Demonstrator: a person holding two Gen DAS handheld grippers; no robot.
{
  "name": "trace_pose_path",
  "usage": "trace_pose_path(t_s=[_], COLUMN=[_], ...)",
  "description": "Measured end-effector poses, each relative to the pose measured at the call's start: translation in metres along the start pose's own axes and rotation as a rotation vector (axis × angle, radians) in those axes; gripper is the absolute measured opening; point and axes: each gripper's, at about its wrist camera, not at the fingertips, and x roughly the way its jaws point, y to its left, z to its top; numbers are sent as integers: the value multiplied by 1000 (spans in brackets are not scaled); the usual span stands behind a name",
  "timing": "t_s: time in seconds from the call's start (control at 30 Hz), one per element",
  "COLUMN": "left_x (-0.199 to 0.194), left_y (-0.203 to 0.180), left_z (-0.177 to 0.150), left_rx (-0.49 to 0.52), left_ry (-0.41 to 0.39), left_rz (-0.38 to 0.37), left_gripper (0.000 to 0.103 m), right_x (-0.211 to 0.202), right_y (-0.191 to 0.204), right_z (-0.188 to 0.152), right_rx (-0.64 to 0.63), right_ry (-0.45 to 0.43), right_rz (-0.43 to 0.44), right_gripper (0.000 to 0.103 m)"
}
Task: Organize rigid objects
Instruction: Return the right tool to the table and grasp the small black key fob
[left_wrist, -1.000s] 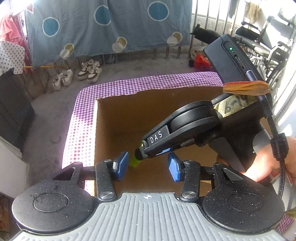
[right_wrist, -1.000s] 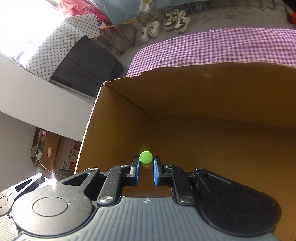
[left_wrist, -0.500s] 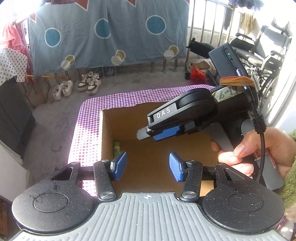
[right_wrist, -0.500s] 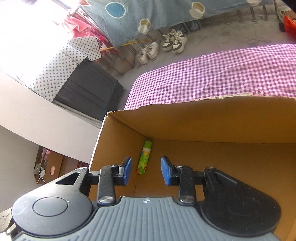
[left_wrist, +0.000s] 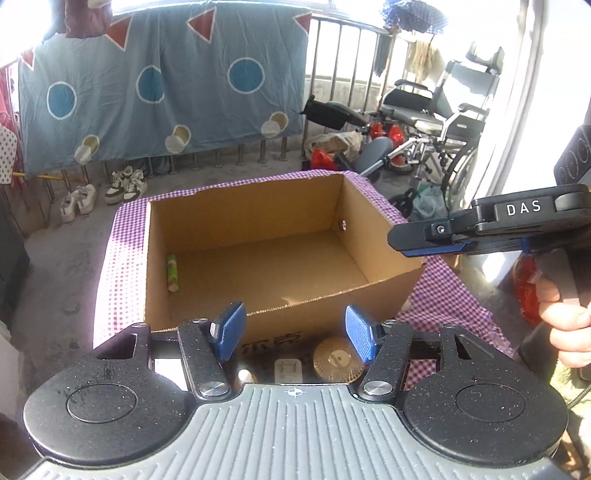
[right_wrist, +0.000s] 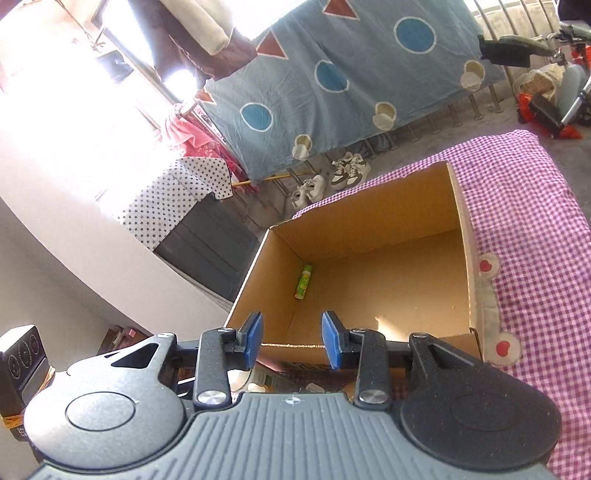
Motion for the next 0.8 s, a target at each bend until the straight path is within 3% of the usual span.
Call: trace_pose_path(t_s=[0.2, 0.37, 0.47, 0.8], left_x=[21, 50, 70, 104], left_y=[-30, -59, -72, -80], left_z=[-50, -74, -83, -94], left_rx=[61, 158, 205, 217], left_ry=[70, 121, 164, 228], left_rz=[-94, -69, -44, -34], left_gripper=[59, 56, 48, 45], right_x=[-12, 9, 22, 37], right_y=[-38, -71, -83, -99], right_z=[-82, -131, -143, -149], right_rx=[169, 325, 376, 436], right_ry=[-4, 40, 61, 86], right_rz=[-48, -61, -81, -64], right_gripper=[38, 37, 33, 30])
